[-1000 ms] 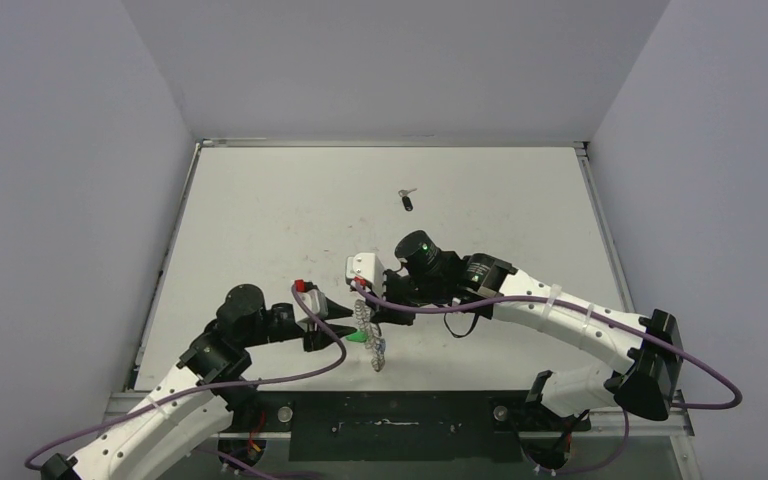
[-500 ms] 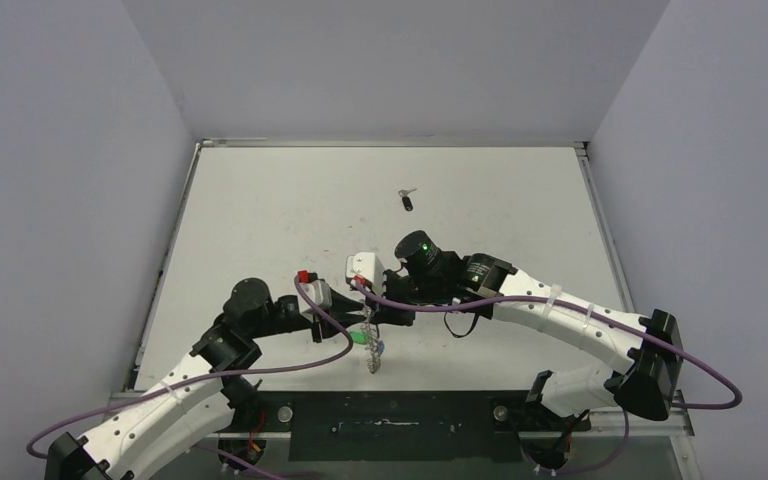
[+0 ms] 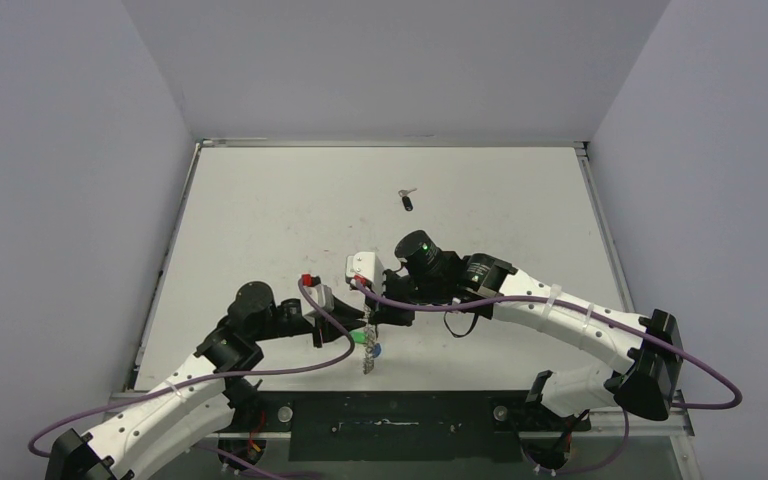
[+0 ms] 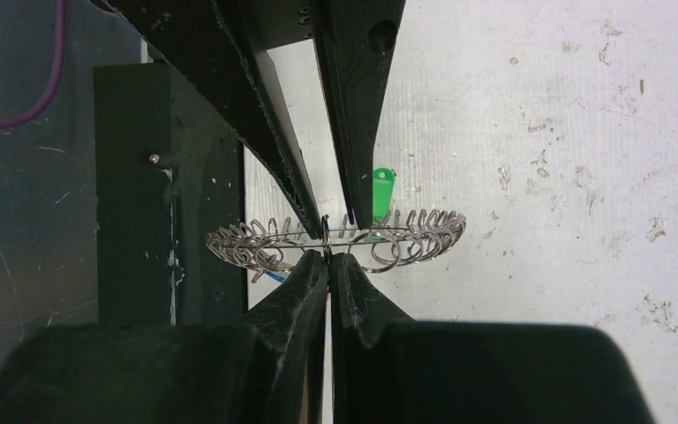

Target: Put the keys on the keyring

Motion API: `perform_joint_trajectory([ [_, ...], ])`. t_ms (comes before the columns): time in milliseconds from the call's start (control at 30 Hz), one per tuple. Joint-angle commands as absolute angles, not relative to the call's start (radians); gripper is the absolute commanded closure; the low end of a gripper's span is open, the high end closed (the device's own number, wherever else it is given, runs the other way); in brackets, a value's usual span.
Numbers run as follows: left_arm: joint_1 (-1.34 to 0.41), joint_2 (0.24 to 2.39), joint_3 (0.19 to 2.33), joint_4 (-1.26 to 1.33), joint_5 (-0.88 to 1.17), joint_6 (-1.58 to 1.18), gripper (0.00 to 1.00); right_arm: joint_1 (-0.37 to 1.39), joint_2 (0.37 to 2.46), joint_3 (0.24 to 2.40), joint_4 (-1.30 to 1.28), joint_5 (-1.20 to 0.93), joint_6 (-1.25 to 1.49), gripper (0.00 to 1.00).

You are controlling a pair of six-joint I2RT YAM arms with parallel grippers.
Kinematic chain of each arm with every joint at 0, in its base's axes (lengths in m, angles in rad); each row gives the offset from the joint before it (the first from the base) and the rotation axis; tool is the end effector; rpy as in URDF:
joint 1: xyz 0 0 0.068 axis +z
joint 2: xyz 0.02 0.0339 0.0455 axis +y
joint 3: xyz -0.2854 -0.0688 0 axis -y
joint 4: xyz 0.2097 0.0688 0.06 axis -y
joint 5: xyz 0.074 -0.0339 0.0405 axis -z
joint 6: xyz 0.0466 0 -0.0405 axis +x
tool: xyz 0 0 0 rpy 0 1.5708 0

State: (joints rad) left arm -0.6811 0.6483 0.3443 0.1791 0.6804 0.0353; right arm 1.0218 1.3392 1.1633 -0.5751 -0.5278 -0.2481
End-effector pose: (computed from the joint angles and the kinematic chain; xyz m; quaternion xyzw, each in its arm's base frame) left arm 0.0747 -0.0983 0.2666 0.4546 0.5846 -0.4352 0.5121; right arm 0.1130 0.2298 0.3357 -0.6089 0.6512 0.3667 0.2660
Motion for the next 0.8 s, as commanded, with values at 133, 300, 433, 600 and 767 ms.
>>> perform_joint_trajectory([
  [133, -0.684, 0.649, 0.330, 0.326, 0.701, -0.017, 0.85, 1.026, 1.339, 1.187, -0.492, -0.571, -0.228, 1.00],
  [300, -0.686, 0.647, 0.322, 0.365, 0.705, -0.043, 0.87, 1.026, 1.339, 1.181, -0.481, -0.572, -0.225, 1.00],
  [433, -0.685, 0.653, 0.327, 0.335, 0.712, -0.033, 1.00, 1.026, 1.338, 1.180, -0.479, -0.565, -0.222, 1.00],
  [600, -0.686, 0.631, 0.323, 0.307, 0.700, -0.023, 1.00, 1.013, 1.331, 1.184, -0.477, -0.543, -0.211, 0.95],
  [767, -0.686, 0.573, 0.290, 0.338, 0.660, -0.037, 1.00, 0.969, 1.282, 1.133, -0.419, -0.542, -0.189, 0.57],
])
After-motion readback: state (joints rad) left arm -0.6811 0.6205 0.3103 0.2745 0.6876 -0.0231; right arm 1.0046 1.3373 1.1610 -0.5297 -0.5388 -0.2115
